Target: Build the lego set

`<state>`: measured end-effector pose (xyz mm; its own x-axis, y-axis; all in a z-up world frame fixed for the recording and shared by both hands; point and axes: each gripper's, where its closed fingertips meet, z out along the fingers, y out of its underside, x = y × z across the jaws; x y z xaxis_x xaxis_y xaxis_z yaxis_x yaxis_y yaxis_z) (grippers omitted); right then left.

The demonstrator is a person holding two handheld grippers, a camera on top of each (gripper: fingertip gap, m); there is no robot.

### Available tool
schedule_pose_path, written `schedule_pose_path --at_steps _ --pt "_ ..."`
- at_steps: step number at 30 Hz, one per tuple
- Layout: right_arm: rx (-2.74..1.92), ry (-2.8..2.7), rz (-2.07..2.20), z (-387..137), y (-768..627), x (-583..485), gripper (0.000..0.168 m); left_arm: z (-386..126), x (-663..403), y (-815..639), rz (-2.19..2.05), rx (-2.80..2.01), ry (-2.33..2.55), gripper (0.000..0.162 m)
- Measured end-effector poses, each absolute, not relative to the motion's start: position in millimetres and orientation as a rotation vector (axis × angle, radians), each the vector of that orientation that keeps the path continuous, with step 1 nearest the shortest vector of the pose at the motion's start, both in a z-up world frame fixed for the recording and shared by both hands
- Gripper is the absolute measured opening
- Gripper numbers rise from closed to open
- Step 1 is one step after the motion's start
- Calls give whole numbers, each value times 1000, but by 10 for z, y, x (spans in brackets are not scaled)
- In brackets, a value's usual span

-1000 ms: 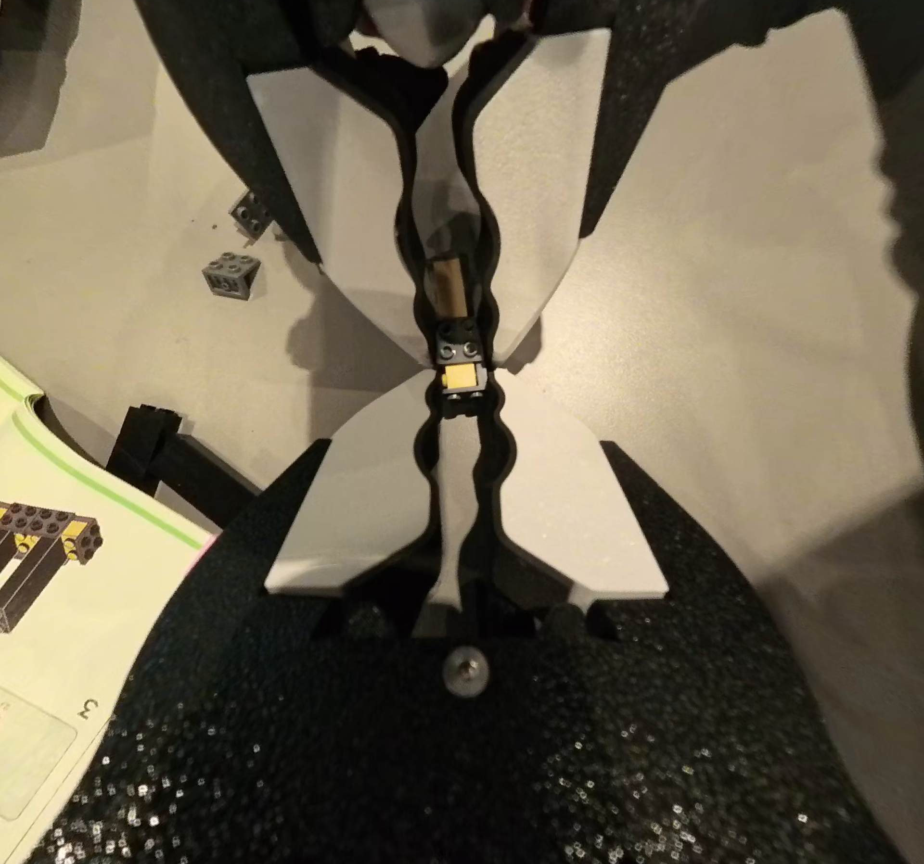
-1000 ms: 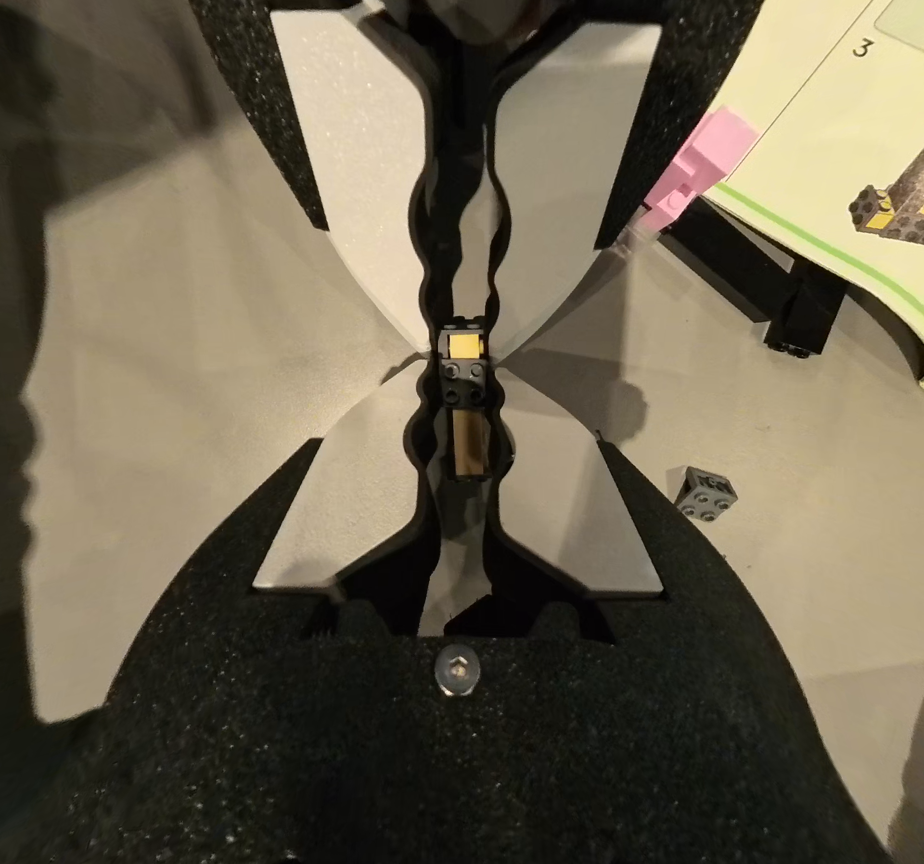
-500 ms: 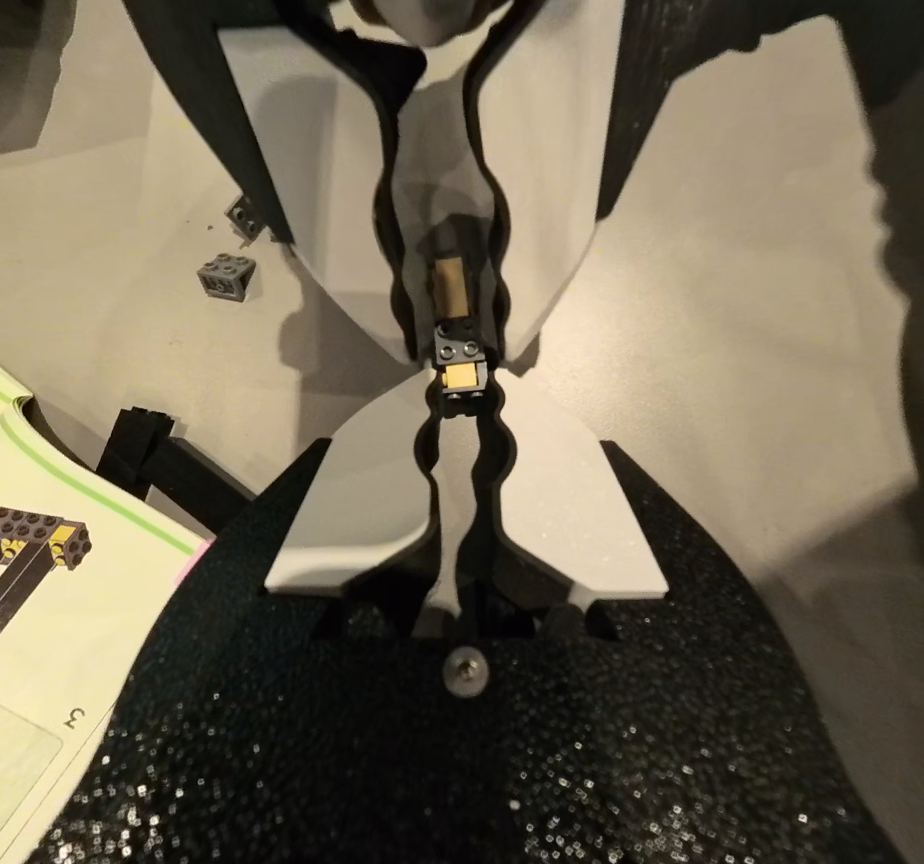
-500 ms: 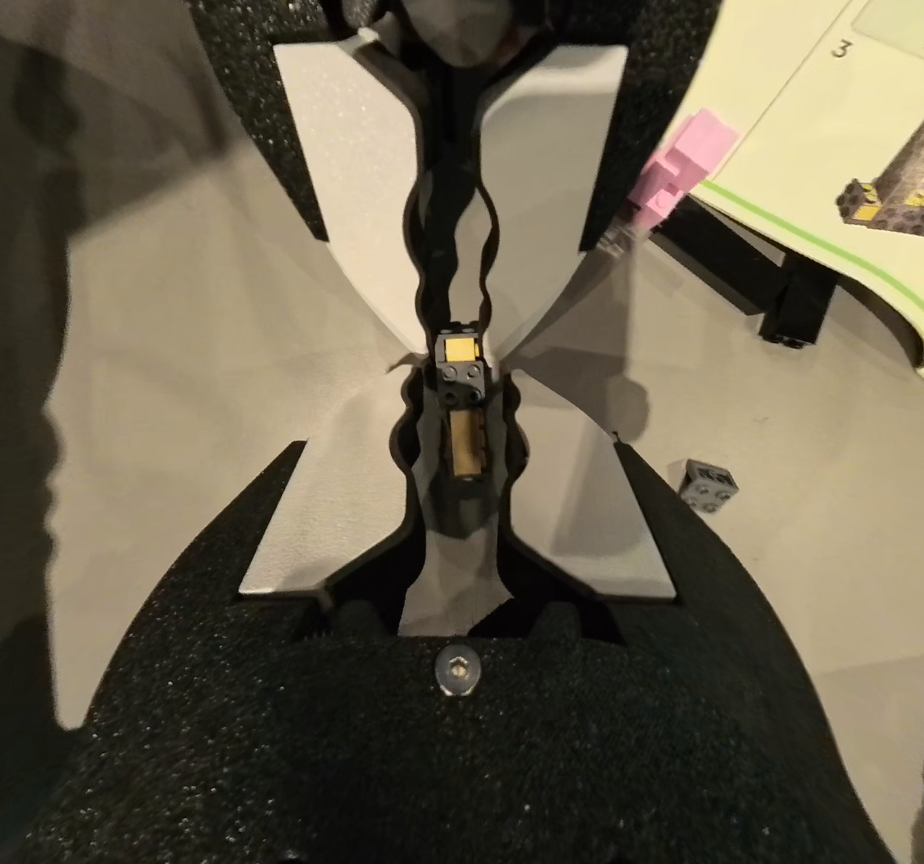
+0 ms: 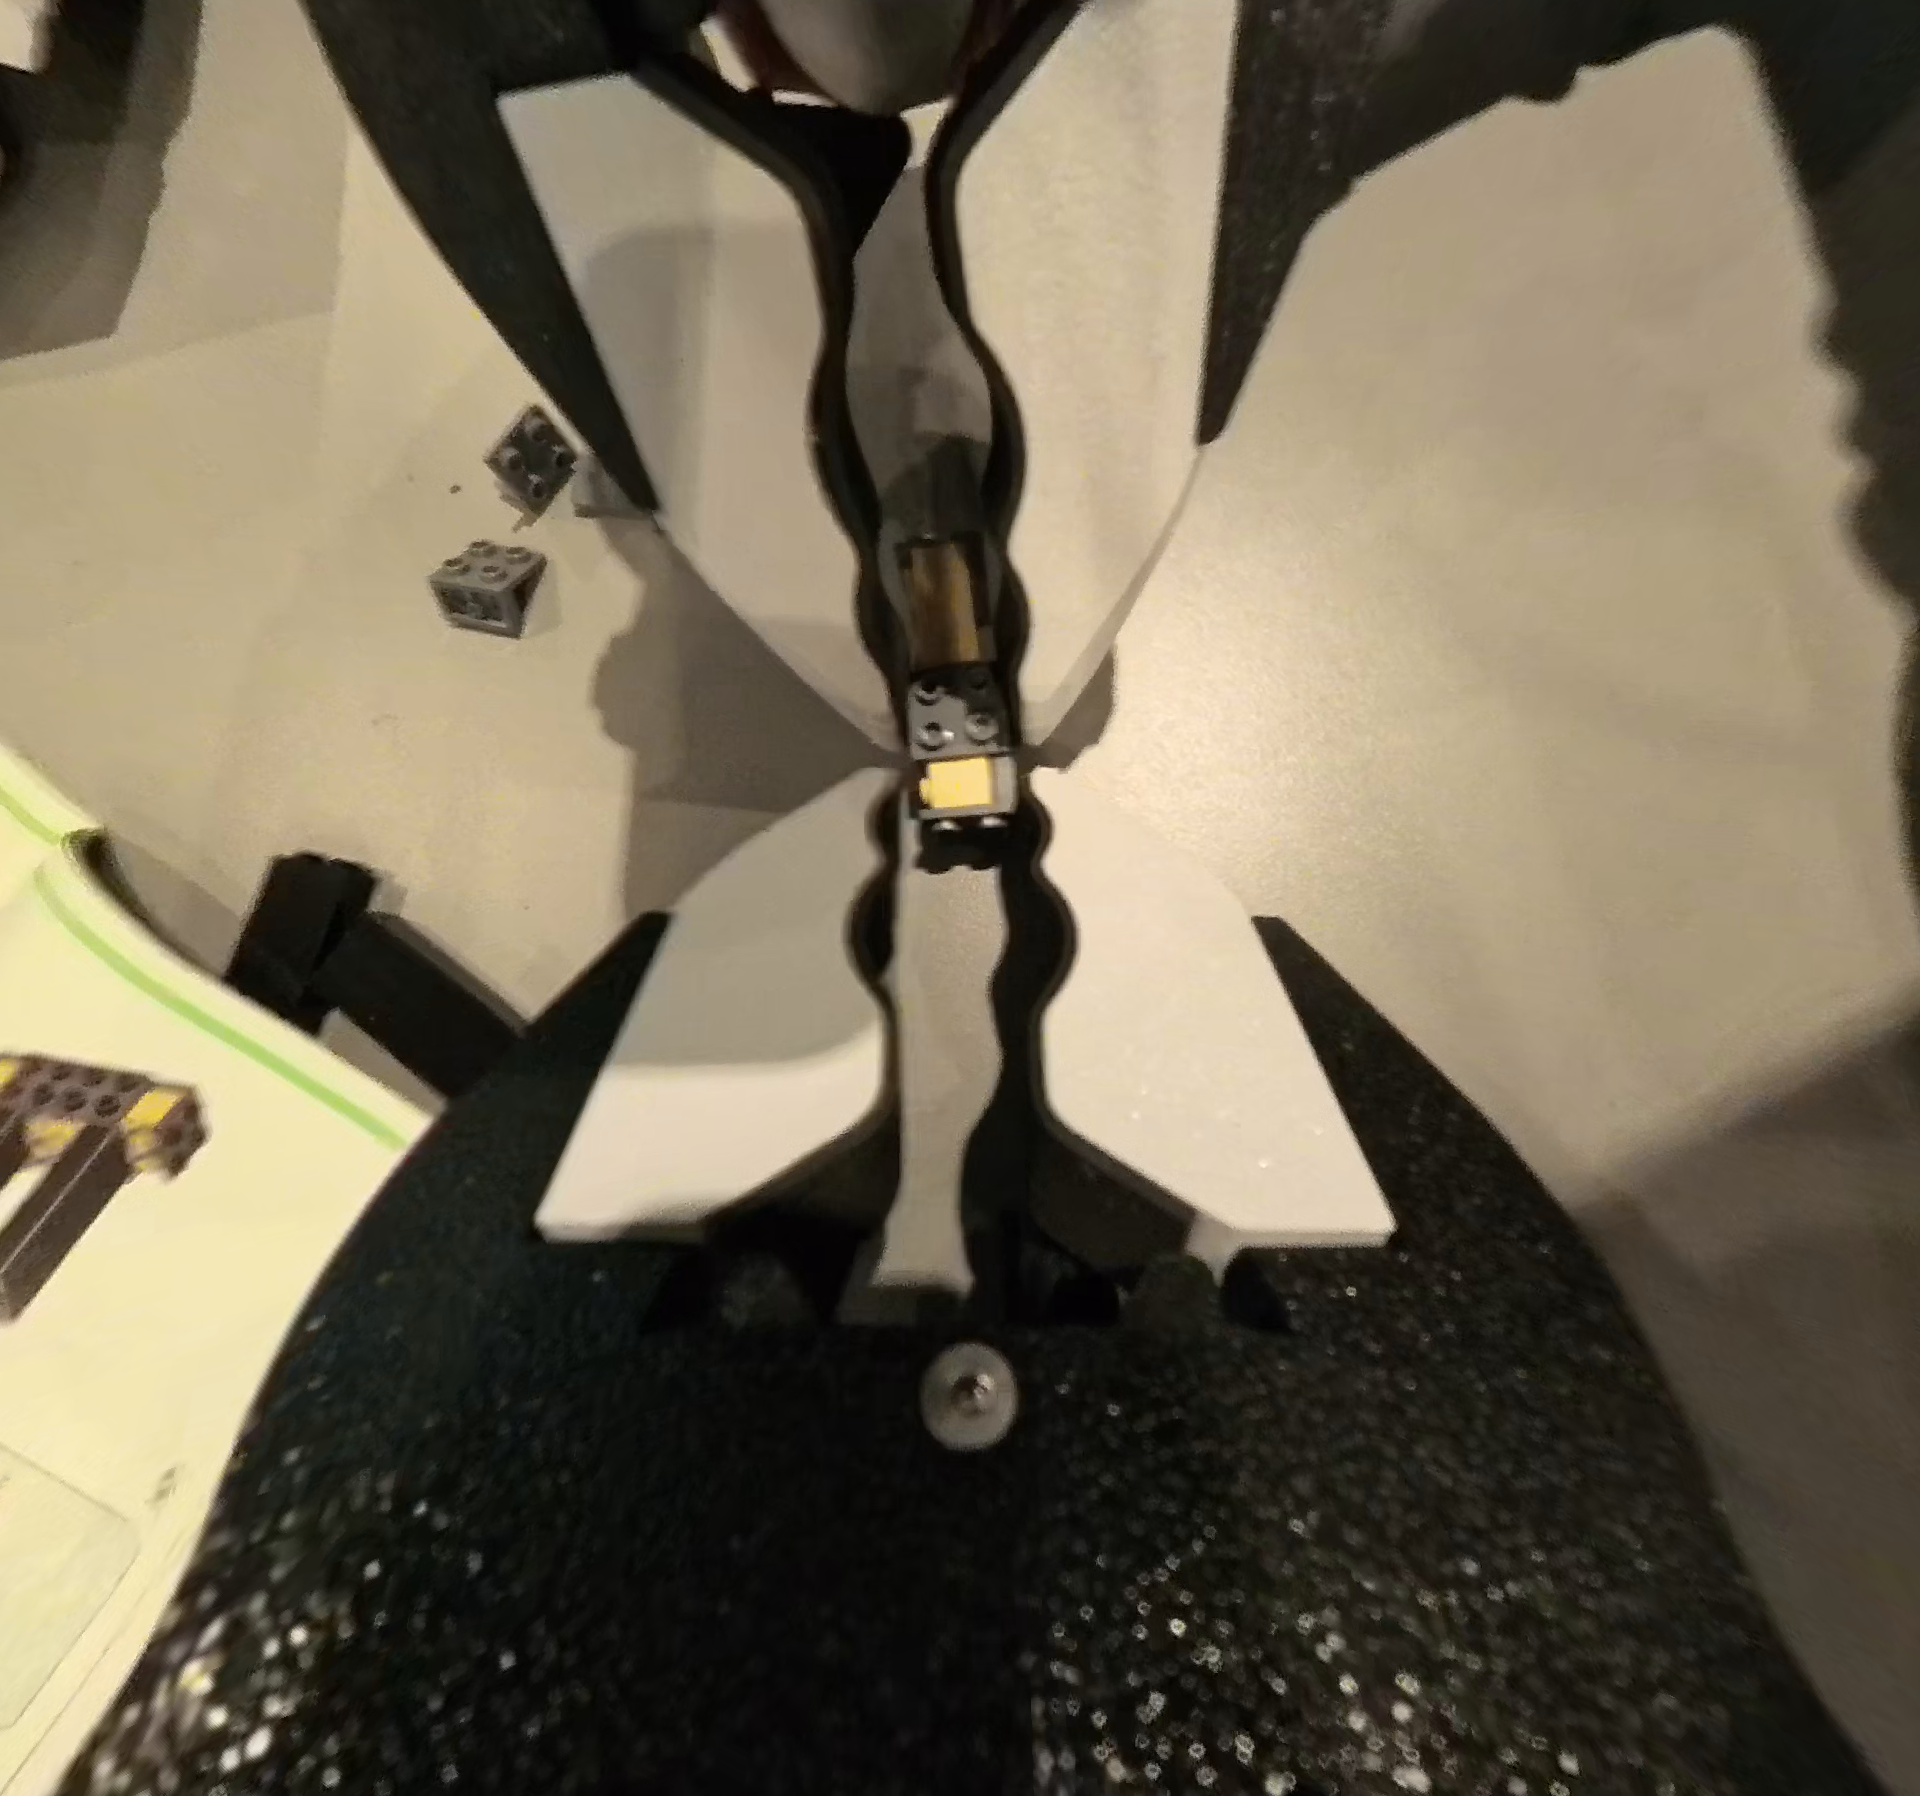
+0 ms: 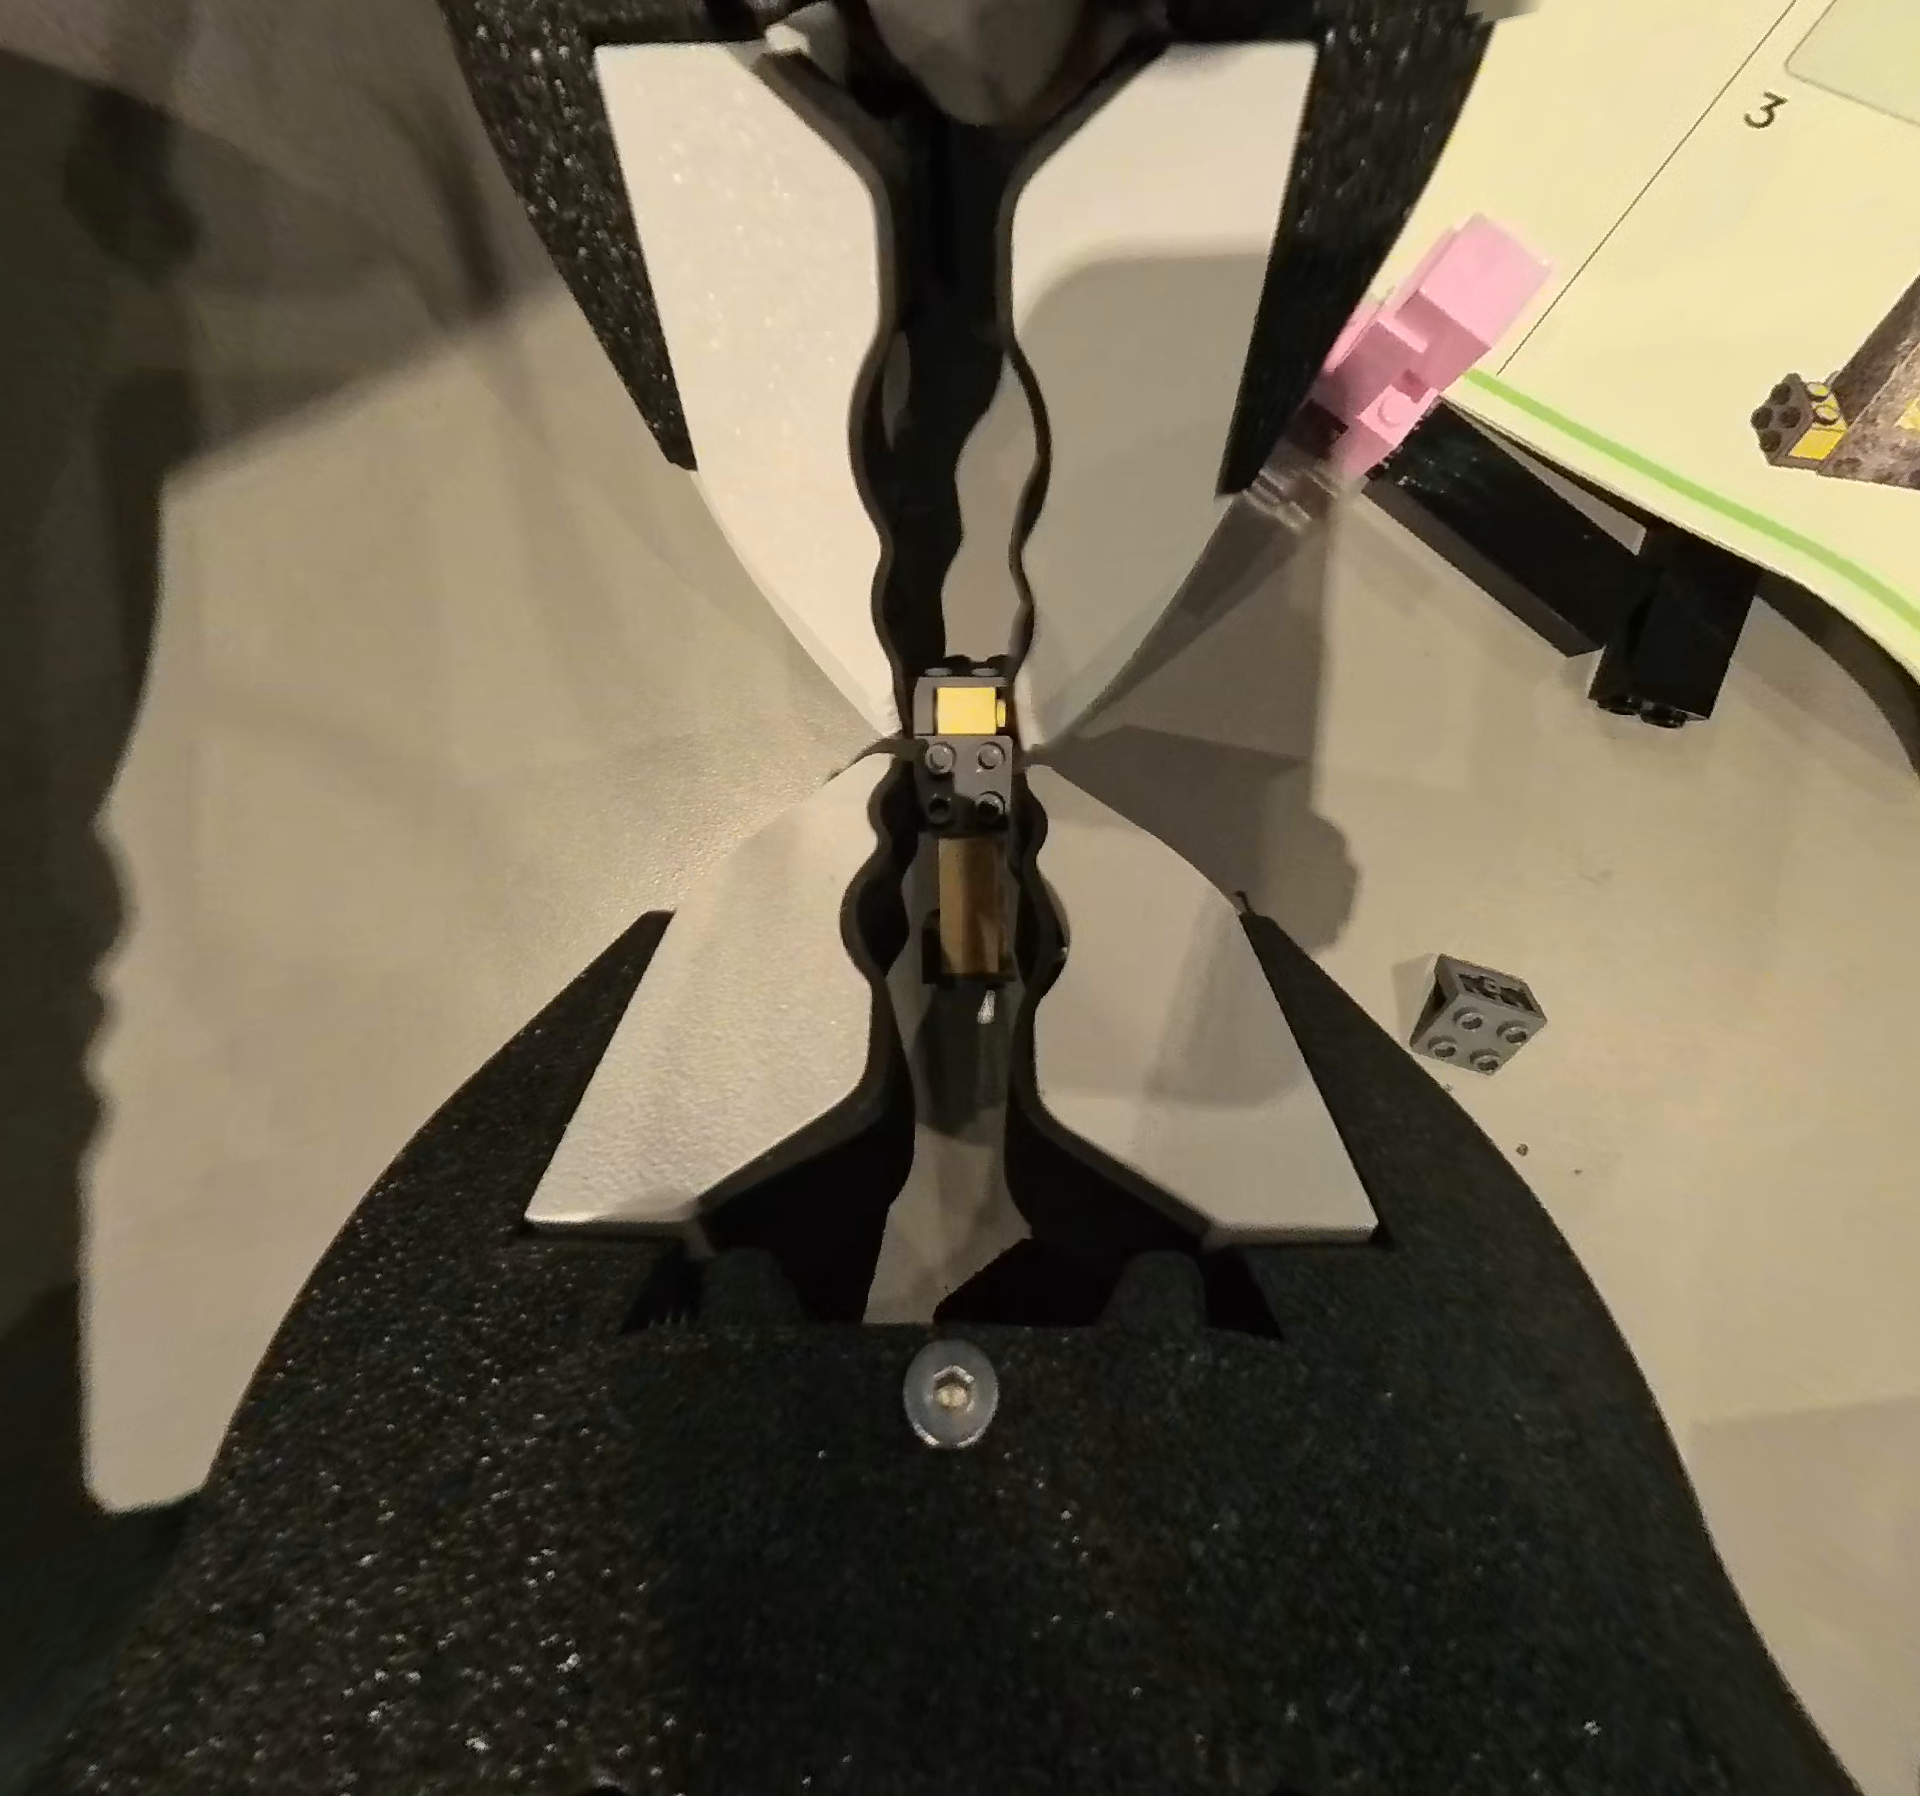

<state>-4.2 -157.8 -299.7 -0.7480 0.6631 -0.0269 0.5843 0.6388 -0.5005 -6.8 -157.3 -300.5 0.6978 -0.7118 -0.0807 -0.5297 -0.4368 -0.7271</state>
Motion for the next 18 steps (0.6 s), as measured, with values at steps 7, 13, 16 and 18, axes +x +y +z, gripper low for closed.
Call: schedule_pose_path --at_steps 7,13,16,18 --pt "-1006 -2697 740 -2997 -1584 -39 17 -3005 -43 -1569 -298 -2125 967 17" --pt "-1003 -2700 723 -2996 -1584 -37 16 -3007 -43 -1573 -293 -2125 978 16" --pt "-1001 -2716 705 -2997 -1591 -30 17 -3007 -40 -1579 -293 -2127 997 16" --pt "-995 -2730 700 -2998 -1594 -31 16 -3009 -42 -1584 -307 -2143 999 16"
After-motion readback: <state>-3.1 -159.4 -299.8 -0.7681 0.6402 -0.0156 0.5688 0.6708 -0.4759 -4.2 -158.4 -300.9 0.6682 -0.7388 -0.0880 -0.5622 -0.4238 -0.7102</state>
